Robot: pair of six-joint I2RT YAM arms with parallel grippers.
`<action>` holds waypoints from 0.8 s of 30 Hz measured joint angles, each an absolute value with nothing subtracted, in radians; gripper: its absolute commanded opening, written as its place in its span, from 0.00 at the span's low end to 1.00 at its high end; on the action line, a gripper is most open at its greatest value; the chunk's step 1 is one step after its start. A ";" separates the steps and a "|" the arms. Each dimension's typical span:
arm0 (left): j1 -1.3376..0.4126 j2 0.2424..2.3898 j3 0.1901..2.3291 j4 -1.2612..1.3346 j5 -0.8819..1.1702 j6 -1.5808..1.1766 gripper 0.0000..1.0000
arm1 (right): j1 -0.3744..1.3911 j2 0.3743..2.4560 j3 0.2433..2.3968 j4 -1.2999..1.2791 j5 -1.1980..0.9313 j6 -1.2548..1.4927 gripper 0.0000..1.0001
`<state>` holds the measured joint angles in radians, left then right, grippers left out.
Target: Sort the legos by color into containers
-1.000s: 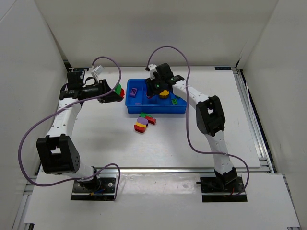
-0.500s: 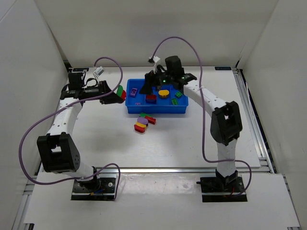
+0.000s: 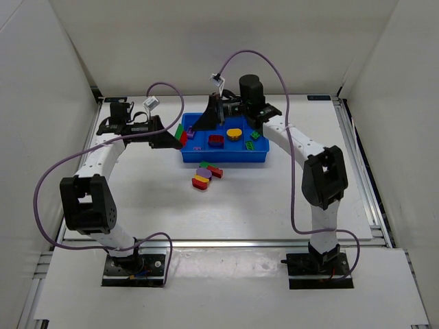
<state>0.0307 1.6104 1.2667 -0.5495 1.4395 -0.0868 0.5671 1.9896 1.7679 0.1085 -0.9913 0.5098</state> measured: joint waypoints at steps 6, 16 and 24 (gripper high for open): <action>0.029 1.610 1.292 -0.546 1.452 -0.086 0.23 | 0.595 2.009 1.768 0.097 -0.991 0.556 0.93; 0.026 1.610 1.292 -0.546 1.453 -0.087 0.23 | 0.605 2.009 1.768 0.139 -1.014 0.623 0.89; 0.022 1.603 1.291 -0.546 1.453 -0.086 0.23 | 0.630 2.017 1.768 0.155 -1.029 0.636 0.84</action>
<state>0.0216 1.6032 1.2915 -0.5457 1.4532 -0.0864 0.6304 2.0174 1.7679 0.1551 -1.0286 0.6365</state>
